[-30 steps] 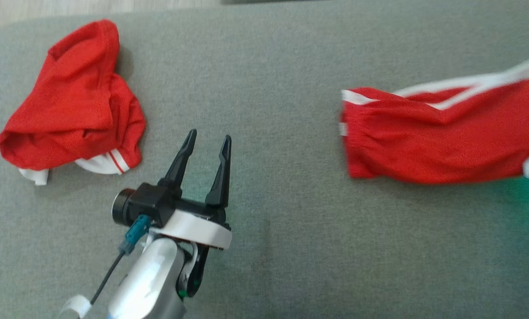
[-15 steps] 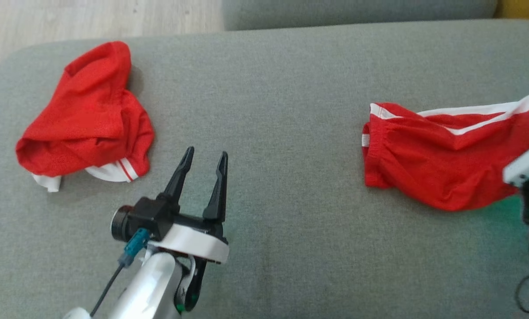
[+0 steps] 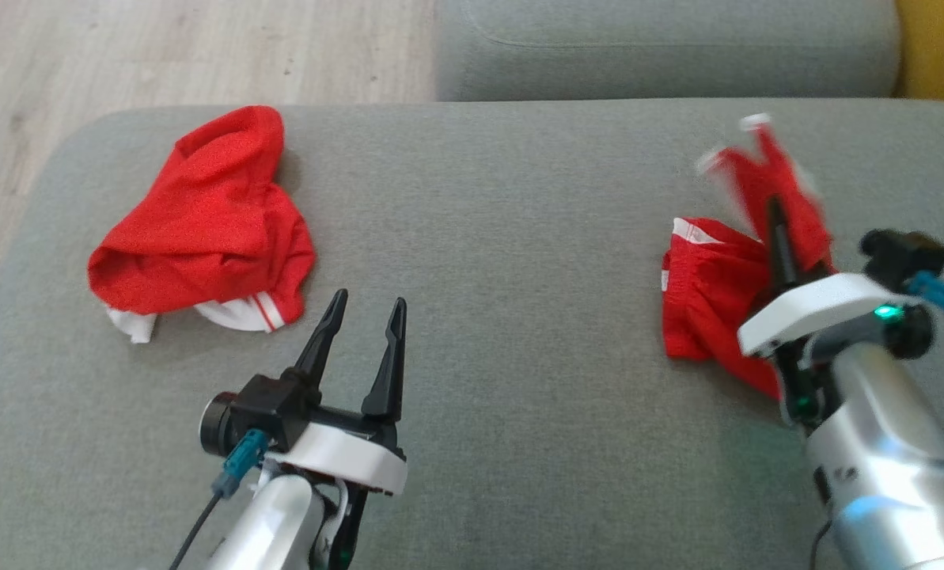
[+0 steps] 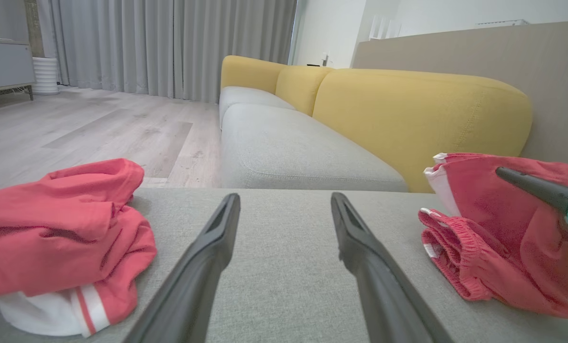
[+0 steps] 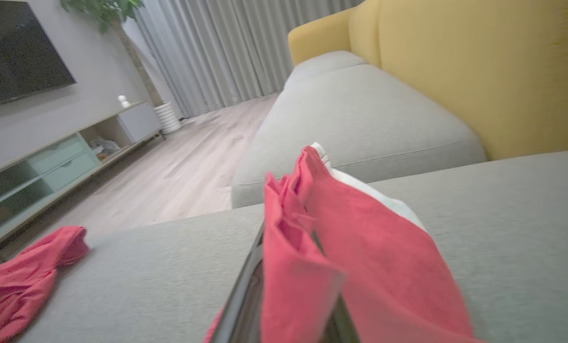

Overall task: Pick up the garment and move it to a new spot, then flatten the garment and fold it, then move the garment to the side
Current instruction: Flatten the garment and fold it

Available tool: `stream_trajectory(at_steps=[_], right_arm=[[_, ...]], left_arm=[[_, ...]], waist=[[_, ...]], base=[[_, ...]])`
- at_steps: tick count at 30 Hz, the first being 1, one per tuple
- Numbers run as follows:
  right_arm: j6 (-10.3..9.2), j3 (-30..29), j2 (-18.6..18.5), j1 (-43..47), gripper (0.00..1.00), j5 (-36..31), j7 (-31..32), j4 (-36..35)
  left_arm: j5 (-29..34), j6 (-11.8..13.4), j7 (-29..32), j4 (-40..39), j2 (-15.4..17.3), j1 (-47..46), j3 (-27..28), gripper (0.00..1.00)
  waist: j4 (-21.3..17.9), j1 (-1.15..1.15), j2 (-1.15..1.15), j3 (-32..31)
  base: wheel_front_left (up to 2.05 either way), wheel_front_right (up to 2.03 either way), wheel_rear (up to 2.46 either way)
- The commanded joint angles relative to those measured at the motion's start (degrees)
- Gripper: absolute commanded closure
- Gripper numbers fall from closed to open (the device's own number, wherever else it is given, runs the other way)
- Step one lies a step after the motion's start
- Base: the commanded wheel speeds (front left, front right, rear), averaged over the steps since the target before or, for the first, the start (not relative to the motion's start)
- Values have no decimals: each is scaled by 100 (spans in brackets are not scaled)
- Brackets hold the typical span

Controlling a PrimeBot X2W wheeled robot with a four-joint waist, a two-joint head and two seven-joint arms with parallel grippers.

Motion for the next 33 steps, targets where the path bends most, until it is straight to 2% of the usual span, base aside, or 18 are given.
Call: stream_trajectory(at_steps=[1, 6, 14, 15, 16, 22, 25, 28, 33], right_arm=[[-5, 263, 75, 19, 100, 142, 0, -293], [-5, 752, 105, 283, 100, 341, 54, -362], [-5, 1450, 44, 437, 100, 423, 75, 42], [-5, 1525, 22, 415, 63, 383, 80, 140], [-5, 1604, 20, 386, 0, 346, 82, 229], [-5, 2116, 203, 289, 0, 420, -57, 165], [-5, 2128, 212, 327, 0, 521, -159, -117], [-5, 1661, 79, 466, 0, 465, -231, -616], [-5, 816, -73, 775, 0, -92, -244, -1392]], left_arm=[[-54, 53, 19, -219, 96, -97, 183, 0], [-70, 80, 79, -295, 153, -47, 167, 0], [-105, 147, 125, -413, 240, 46, 177, 0], [-108, 153, 131, -420, 242, 56, 171, 0], [-114, 155, 133, -428, 239, 61, 163, 0], [-152, 194, 105, -453, 256, 108, 187, 0], [-173, 210, 82, -461, 264, 112, 217, 0], [-211, 252, 26, -495, 259, 126, 310, 0], [-213, 312, -42, -560, 229, 168, 452, 0]], waist=[[86, 0, 0, -36], [251, 0, 0, -62], [291, 0, 0, -79], [272, 0, 0, -80], [250, 0, 0, -79], [-67, 0, 0, -94], [-268, 0, 0, -134], [-569, 0, 0, -200], [-841, 0, 0, -259]], base=[[0, 0, 0], [0, 0, 0], [0, 0, 0], [0, 0, 0], [0, 0, 0], [0, 0, 0], [0, 0, 0], [0, 0, 0], [0, 0, 0]])
